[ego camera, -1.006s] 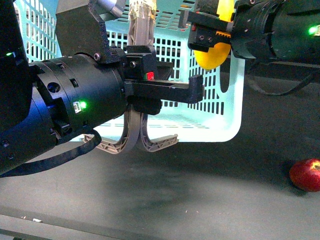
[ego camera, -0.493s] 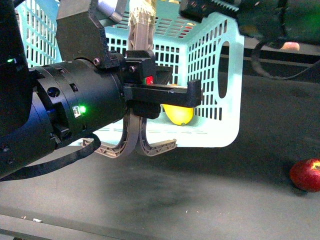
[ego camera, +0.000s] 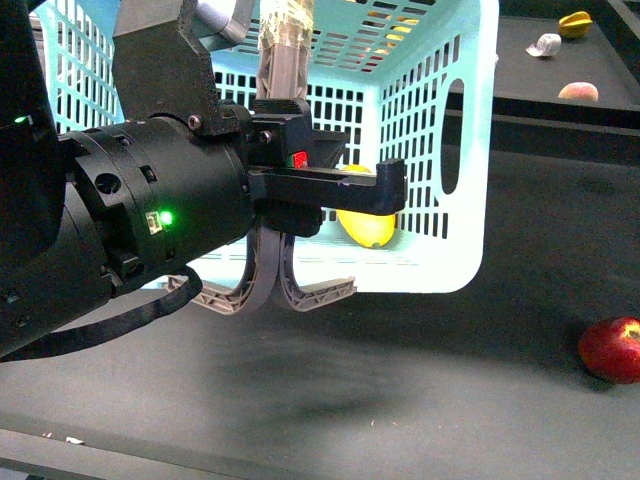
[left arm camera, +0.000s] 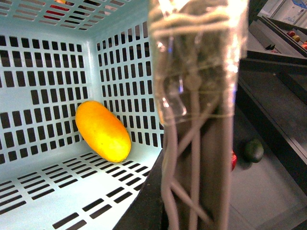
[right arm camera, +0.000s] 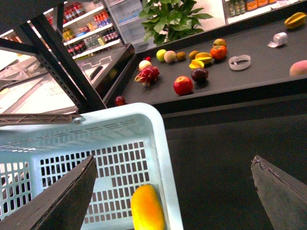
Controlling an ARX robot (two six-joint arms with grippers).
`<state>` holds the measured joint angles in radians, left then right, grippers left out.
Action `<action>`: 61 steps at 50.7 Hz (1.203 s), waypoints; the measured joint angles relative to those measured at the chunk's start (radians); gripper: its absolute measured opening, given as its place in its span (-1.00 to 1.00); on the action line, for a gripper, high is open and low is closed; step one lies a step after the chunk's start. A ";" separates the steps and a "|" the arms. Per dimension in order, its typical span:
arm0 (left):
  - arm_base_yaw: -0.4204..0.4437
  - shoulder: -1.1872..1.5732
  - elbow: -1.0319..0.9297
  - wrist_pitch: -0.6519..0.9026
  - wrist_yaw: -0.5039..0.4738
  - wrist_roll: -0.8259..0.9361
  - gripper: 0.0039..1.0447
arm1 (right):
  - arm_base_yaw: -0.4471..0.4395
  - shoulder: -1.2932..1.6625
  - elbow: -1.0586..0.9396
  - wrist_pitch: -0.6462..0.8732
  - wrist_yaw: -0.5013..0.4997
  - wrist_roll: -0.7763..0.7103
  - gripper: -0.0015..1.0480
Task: Pick mango with right arm and hold basket with left
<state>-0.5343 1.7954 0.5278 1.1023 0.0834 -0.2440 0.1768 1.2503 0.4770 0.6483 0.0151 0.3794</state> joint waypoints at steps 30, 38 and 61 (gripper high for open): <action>0.000 0.000 0.000 0.000 -0.002 0.000 -0.90 | -0.116 -0.637 -0.317 -0.397 0.094 -0.006 0.84; 0.000 0.000 0.000 0.000 -0.001 0.000 -0.90 | -0.147 -0.632 -0.355 -0.275 0.023 -0.079 0.69; 0.000 0.000 0.000 0.000 -0.002 0.000 -0.90 | -0.175 -0.790 -0.472 -0.193 -0.013 -0.367 -0.69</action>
<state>-0.5343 1.7954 0.5278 1.1023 0.0814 -0.2440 0.0021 0.4602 0.0048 0.4557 0.0025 0.0124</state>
